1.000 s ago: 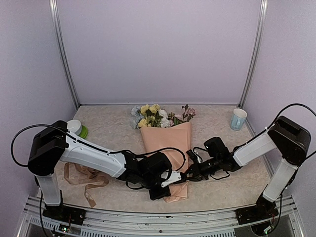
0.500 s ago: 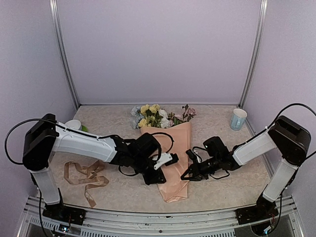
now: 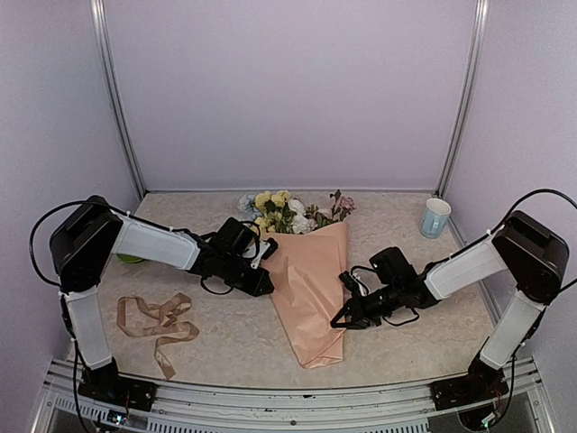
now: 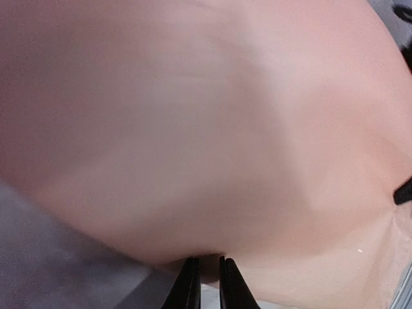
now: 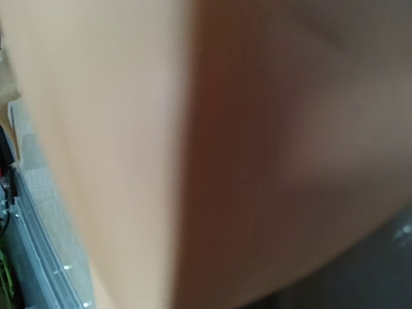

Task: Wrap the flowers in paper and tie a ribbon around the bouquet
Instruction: Press the fold line on the folded wrapping paper.

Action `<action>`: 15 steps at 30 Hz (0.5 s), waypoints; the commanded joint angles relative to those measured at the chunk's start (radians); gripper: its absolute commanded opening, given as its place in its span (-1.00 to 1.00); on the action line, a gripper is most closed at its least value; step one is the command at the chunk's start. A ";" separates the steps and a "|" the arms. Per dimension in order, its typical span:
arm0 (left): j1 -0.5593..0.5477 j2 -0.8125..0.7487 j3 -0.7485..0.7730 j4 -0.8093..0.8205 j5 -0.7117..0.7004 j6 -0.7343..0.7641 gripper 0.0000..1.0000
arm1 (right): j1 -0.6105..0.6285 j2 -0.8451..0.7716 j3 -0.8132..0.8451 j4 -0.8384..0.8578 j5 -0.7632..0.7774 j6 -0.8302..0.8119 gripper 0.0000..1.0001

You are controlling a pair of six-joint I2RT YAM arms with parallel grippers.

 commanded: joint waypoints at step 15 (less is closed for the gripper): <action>0.077 -0.101 0.006 0.089 -0.072 0.019 -0.65 | 0.005 -0.029 -0.012 -0.041 0.044 -0.006 -1.00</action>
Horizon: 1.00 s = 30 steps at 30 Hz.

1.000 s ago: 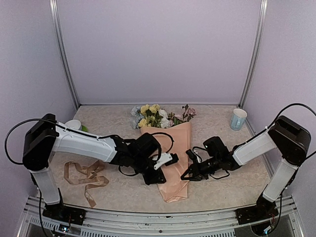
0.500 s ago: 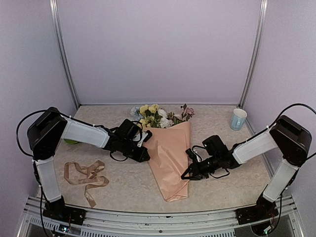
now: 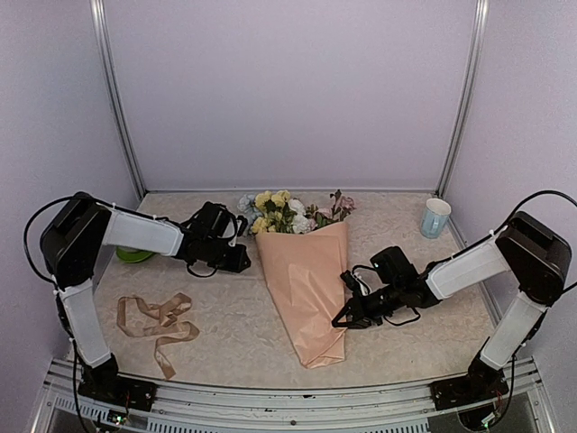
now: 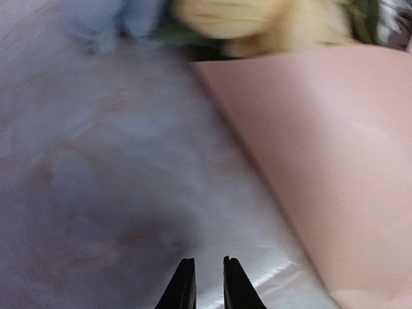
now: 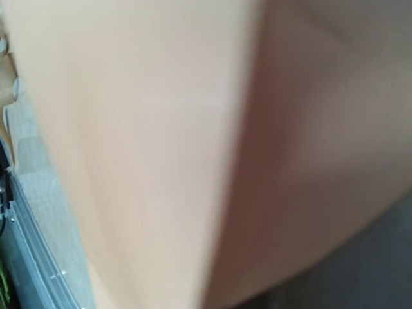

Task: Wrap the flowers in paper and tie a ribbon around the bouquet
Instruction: Press the fold line on the folded wrapping paper.

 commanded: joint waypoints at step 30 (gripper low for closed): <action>0.069 -0.058 0.127 -0.112 -0.102 -0.009 -0.42 | 0.007 -0.049 -0.006 -0.056 0.032 -0.006 -1.00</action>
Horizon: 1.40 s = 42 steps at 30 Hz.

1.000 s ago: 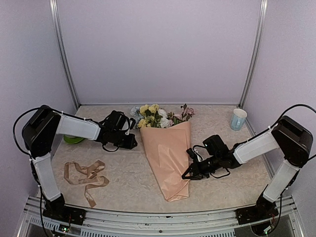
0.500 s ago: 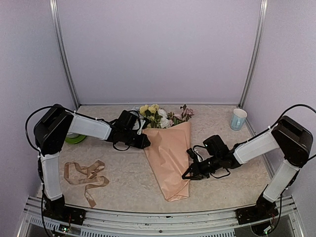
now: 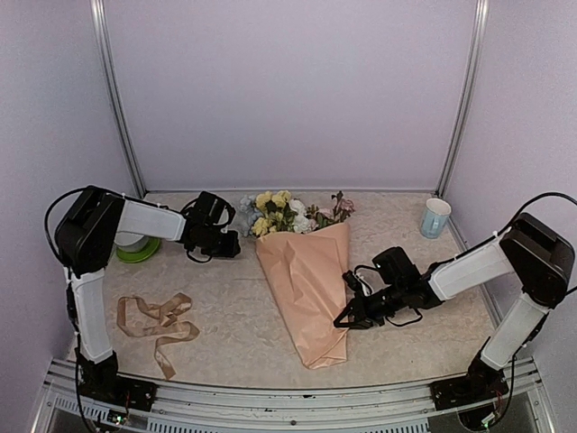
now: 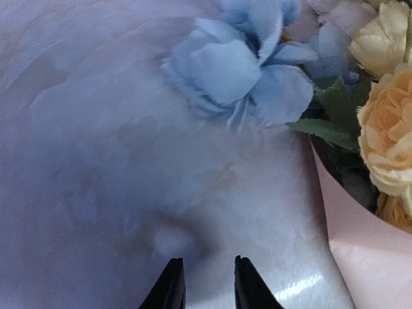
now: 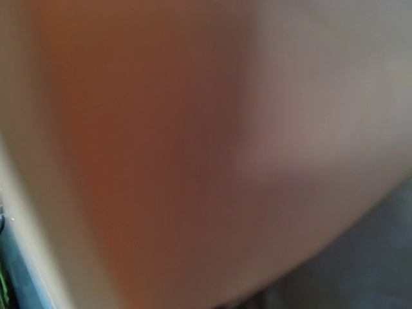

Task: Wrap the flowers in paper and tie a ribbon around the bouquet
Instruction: Press the fold line on the folded wrapping paper, then pick up the ribbon from the corner of the board.

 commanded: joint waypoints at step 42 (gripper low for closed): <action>-0.520 -0.579 -0.364 -0.438 -0.235 -0.227 -1.00 | 0.007 -0.039 0.106 -0.178 0.039 -0.122 -1.00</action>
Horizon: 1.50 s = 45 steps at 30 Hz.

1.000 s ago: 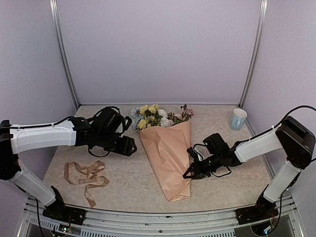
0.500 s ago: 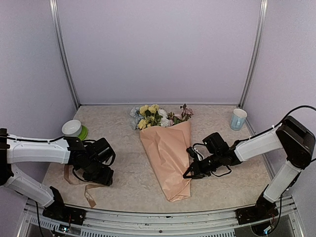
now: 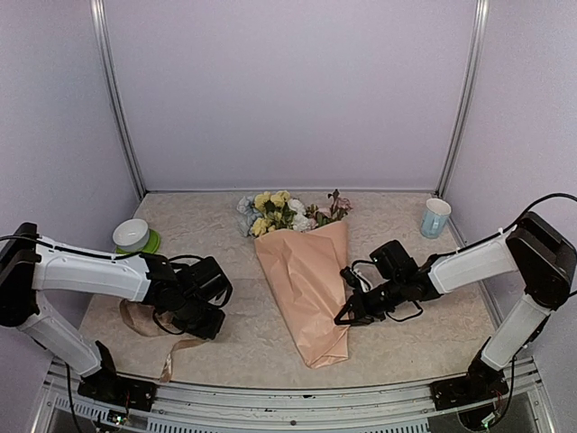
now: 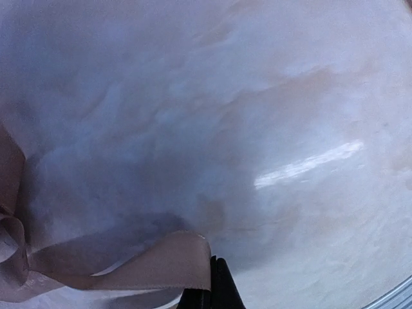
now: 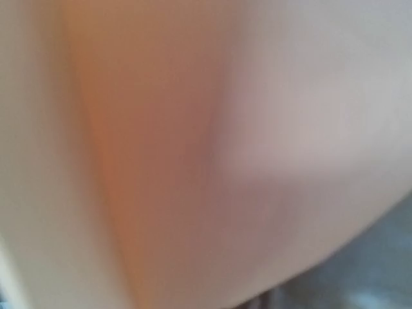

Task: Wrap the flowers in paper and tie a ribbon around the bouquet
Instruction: Pick up the ribbon from the corner of the board, then straighten the ribbon at the center of the board.

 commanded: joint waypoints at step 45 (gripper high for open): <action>-0.345 0.556 1.031 0.002 0.723 0.943 -1.00 | -0.061 0.138 0.587 -0.392 0.130 -0.206 -1.00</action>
